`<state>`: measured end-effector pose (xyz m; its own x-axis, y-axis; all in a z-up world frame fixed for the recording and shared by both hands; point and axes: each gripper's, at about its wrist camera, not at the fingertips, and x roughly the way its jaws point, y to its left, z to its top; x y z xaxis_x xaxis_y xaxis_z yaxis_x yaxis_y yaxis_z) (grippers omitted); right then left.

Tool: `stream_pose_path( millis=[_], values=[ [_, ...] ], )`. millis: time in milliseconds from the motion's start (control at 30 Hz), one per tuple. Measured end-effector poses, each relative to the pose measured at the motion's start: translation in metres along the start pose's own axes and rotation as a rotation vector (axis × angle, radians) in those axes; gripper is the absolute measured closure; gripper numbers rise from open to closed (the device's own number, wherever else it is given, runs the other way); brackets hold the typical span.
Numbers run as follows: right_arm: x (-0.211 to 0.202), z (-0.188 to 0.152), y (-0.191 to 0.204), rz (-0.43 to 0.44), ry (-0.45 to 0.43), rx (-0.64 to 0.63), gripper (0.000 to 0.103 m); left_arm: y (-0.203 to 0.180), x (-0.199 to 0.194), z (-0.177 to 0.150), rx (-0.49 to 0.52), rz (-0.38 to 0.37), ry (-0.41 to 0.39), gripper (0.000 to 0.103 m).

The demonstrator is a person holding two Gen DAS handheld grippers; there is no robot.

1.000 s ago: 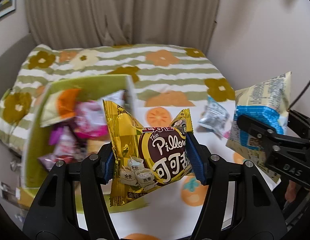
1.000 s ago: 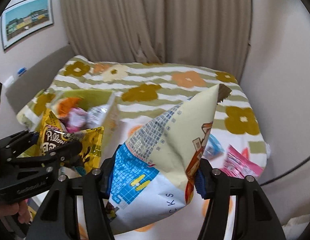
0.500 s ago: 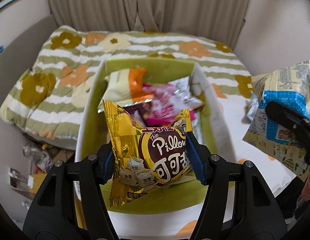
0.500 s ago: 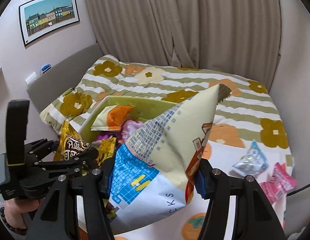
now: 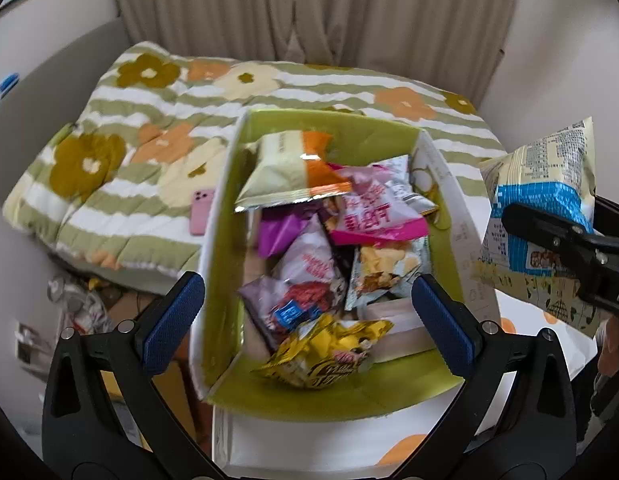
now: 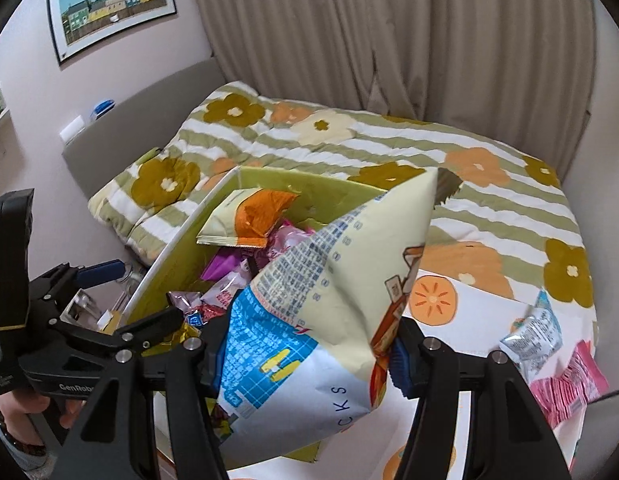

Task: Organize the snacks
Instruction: 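Release the gold bag into the box with left tool while right tool drops the sticks bag in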

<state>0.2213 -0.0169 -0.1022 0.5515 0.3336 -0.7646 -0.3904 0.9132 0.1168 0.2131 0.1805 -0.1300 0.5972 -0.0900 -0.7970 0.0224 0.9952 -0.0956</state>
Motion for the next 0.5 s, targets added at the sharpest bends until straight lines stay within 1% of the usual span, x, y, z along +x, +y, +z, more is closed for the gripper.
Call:
stream_pose_path(
  millis=[233,367,400,467,500],
  values=[
    [0.025,0.012,0.016,0.054,0.045,-0.055,0.046,0.022,0.012,-0.012,-0.034,0.069,0.038,0.000],
    [0.044,0.011,0.023,0.102,0.082,-0.068,0.044,0.032,0.016,-0.014,-0.064,0.080,0.047,0.000],
    [0.046,0.011,0.025,0.107,0.083,-0.070,0.040,0.034,0.016,-0.016,-0.067,0.082,0.051,0.000],
    [0.049,0.012,0.029,0.121,0.074,-0.076,0.022,0.038,0.018,-0.019,-0.069,0.093,0.067,0.000],
    [0.050,0.012,0.031,0.122,0.070,-0.079,0.008,0.039,0.019,-0.020,-0.071,0.094,0.071,0.000]
  ],
)
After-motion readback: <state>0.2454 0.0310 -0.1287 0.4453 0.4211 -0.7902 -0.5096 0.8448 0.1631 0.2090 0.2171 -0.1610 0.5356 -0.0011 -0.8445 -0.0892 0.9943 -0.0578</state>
